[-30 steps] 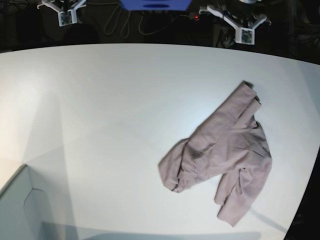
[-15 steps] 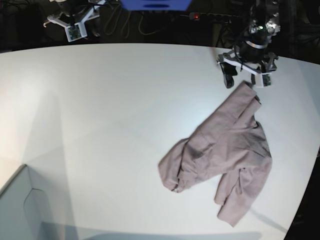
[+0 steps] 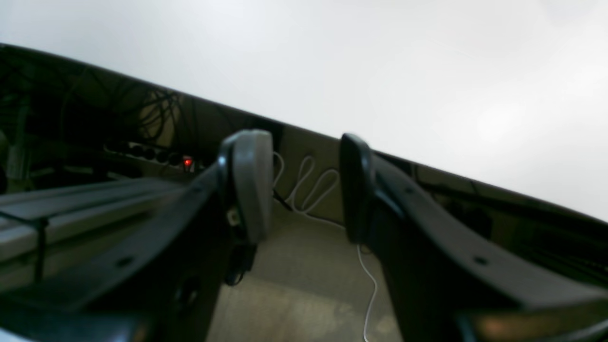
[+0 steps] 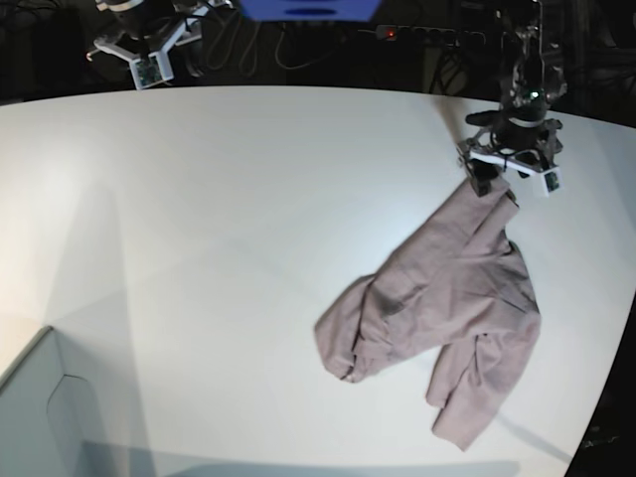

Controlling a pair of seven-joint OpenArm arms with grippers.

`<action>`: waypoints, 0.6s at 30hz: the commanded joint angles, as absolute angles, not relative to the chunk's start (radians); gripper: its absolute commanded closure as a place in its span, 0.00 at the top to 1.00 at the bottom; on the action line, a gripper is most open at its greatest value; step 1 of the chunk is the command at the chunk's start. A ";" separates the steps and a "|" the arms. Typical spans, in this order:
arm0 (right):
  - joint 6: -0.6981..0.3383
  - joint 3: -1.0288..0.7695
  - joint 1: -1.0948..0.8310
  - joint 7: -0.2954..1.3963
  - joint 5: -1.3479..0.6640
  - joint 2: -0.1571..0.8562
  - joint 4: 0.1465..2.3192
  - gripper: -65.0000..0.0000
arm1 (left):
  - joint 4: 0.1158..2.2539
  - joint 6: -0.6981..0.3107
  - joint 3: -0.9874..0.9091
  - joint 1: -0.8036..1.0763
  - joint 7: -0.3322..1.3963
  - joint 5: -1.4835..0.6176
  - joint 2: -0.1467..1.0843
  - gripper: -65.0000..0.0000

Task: Layout the t-shirt on the table in an organized manner, then fold the t-shirt properly
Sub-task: 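Move the left gripper down to the pink t-shirt's shoulder edge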

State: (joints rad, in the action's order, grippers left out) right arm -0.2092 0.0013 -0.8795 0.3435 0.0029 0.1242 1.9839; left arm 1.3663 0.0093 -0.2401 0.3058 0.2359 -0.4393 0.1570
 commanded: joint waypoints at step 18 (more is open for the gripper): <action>-0.222 -0.004 -0.878 0.361 -0.001 0.130 1.986 0.37 | 1.587 0.002 -0.088 0.298 0.364 -0.440 0.088 0.00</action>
